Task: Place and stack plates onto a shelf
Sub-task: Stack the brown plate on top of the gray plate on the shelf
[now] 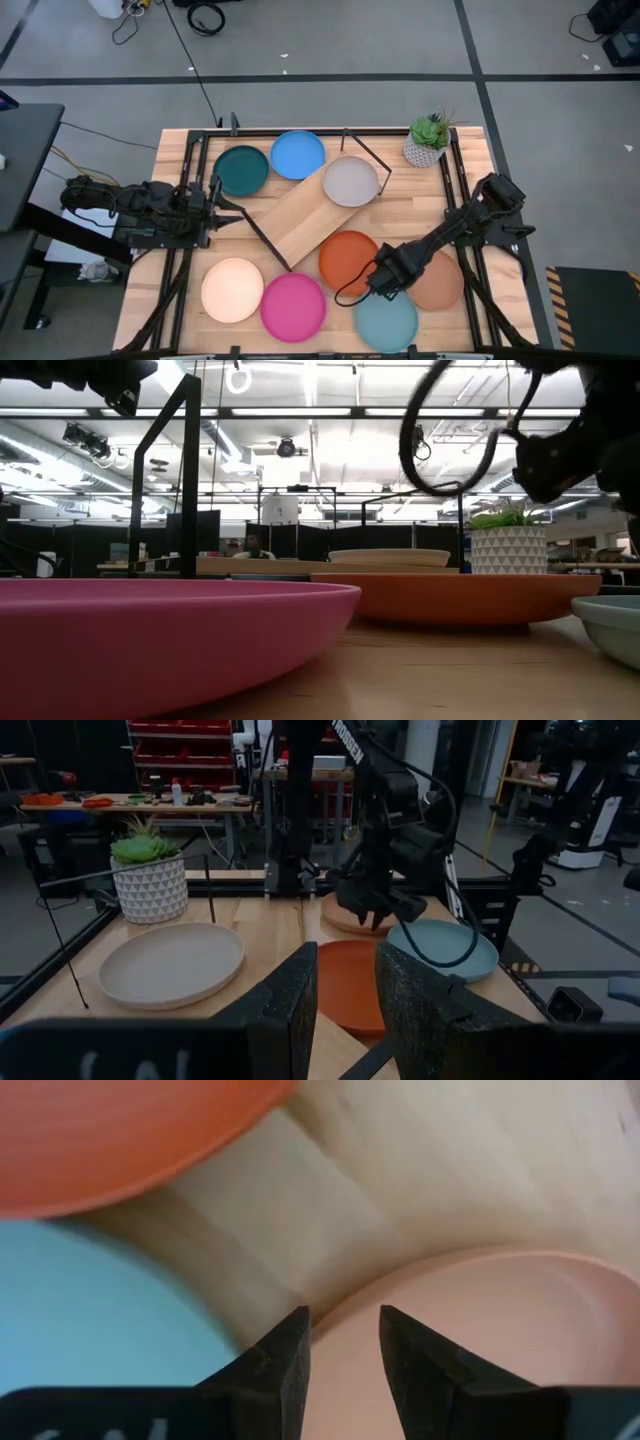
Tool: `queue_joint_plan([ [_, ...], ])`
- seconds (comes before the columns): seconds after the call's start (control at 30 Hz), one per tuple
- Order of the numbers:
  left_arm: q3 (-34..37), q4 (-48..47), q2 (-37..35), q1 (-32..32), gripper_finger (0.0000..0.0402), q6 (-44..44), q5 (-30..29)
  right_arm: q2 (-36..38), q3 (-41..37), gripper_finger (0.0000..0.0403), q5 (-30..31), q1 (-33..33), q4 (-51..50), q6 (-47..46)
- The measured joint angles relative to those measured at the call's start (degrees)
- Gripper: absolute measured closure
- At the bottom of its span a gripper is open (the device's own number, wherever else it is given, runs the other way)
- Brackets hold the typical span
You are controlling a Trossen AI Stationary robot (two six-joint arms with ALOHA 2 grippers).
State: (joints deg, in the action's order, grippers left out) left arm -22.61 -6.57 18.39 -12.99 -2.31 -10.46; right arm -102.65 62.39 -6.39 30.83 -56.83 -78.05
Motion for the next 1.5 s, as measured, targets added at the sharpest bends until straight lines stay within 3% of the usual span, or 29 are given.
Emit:
queue_joint_plan([
  [0.23,0.0,-0.94,-0.02,0.0,0.0292,0.0,-0.02,0.01,-4.22,0.0295,-0.96,-1.4,5.19,1.32],
  [0.53,0.0,-1.18,-0.02,0.0,0.0292,0.0,-0.02,0.13,-4.55,0.0384,0.39,-3.46,4.54,9.28],
  [0.73,0.0,-1.7,-0.02,0.0,0.0292,0.0,-0.02,0.13,-4.54,0.0388,1.81,-3.65,3.35,13.84],
  [0.93,-0.02,-1.51,-0.02,0.0,0.0292,-0.01,-0.02,0.23,0.63,0.0387,4.93,-3.86,-6.28,18.7],
  [1.07,-0.02,-1.78,-0.02,0.01,0.0292,0.01,-0.01,0.24,6.48,0.0387,7.58,-2.88,-11.3,26.39],
  [1.37,-0.02,-1.9,-0.02,0.02,0.0292,0.0,-0.02,0.3,14.99,0.0387,16.94,-0.57,-12.46,51.86],
  [1.5,-0.02,-1.74,-0.01,0.02,0.0292,-0.02,-0.02,0.31,16.43,0.0387,20.19,-3.25,-12.73,60.25],
])
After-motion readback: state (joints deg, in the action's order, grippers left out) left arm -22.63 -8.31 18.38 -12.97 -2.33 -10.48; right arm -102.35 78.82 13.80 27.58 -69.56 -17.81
